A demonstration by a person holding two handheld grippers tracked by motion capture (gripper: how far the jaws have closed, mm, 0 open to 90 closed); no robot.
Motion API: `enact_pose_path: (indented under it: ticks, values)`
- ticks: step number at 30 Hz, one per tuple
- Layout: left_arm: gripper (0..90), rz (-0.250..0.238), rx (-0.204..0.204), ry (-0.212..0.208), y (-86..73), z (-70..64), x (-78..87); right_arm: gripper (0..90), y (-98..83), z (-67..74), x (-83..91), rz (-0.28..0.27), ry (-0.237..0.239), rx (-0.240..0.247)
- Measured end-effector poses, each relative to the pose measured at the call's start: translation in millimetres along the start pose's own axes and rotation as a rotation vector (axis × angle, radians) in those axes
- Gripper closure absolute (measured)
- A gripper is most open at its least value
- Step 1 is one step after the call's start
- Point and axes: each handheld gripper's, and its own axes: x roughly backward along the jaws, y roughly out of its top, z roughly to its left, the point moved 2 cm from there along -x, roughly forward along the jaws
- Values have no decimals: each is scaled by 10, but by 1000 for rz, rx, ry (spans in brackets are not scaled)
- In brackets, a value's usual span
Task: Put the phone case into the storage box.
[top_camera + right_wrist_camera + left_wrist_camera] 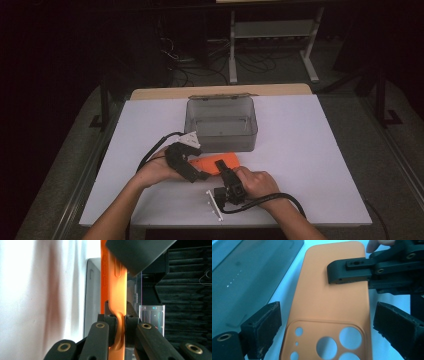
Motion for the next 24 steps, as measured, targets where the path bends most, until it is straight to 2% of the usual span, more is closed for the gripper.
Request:
enact_pose_path:
  ticks: [13,24]
  values:
    - [58,-20,-3,12,-68,-19,172,831,-30,-5,-2,6,2,-13]
    - [57,-34,17,49,-298,-16,341,830,-47,-1,-4,12,8,-15]
